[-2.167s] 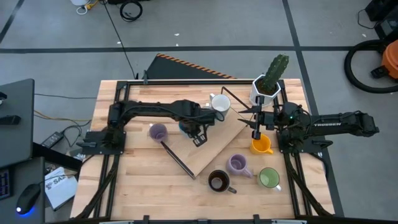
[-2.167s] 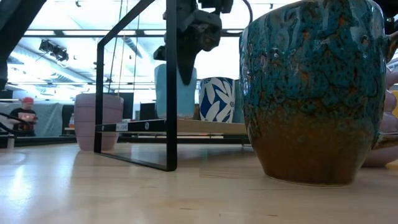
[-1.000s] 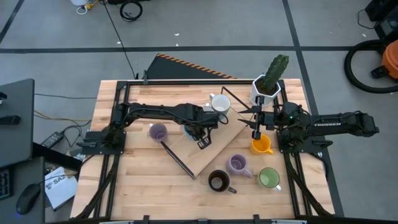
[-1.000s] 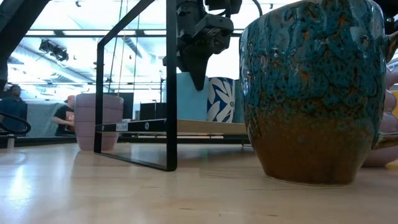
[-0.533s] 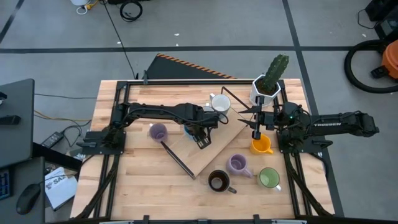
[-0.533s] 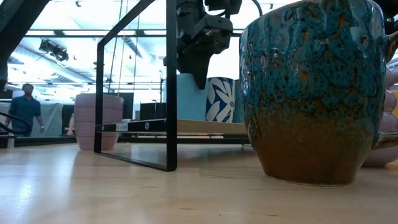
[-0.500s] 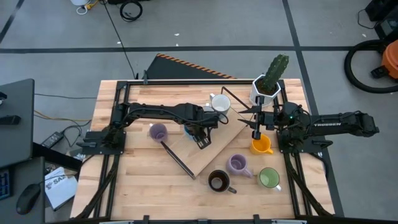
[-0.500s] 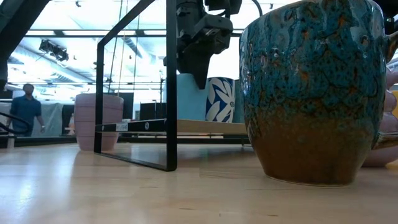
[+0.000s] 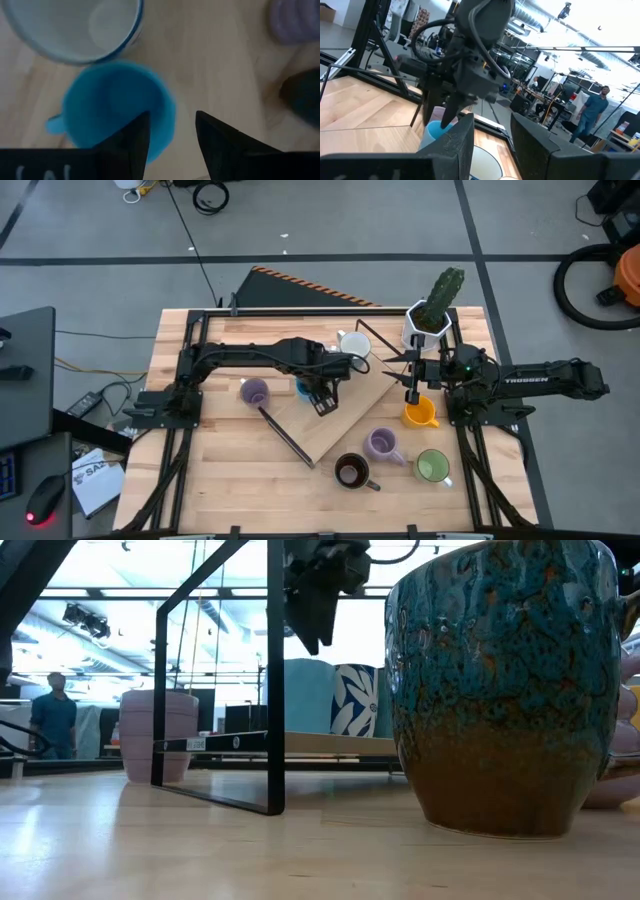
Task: Place coffee mugs
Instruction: Put the yellow mug on the shelf
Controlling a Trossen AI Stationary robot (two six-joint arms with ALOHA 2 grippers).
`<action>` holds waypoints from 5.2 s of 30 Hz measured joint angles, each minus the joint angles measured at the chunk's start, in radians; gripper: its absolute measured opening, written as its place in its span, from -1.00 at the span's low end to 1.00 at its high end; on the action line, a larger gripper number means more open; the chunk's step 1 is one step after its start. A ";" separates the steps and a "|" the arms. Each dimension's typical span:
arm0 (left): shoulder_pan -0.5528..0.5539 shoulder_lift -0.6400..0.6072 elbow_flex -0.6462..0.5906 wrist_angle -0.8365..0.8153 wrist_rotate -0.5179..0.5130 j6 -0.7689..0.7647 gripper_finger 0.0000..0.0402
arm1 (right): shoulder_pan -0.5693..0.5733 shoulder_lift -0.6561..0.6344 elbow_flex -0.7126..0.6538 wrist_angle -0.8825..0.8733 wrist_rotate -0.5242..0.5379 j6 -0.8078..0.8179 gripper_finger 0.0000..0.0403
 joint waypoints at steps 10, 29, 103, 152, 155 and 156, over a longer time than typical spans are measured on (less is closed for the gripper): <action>-0.024 -0.030 0.000 -0.068 -0.143 0.089 -0.18 | 0.000 0.007 0.000 -0.003 -0.003 0.000 -0.33; -0.121 -0.077 0.000 -0.113 -0.366 0.230 -0.18 | -0.004 0.049 0.000 0.045 -0.022 0.060 -0.33; 0.170 -1.083 -1.667 1.845 -0.267 0.631 -0.29 | 0.116 0.278 0.355 -0.547 0.366 0.483 -0.33; 0.312 -1.084 -1.786 2.150 0.087 0.666 -0.30 | 0.312 0.872 1.010 -2.058 -0.046 1.389 -0.33; 0.312 -1.084 -1.786 2.148 0.087 0.667 -0.30 | 0.311 0.861 0.953 -1.997 -0.045 1.392 -0.27; 0.312 -1.084 -1.786 2.148 0.087 0.667 -0.30 | 0.311 0.854 0.930 -1.976 -0.044 1.395 -0.25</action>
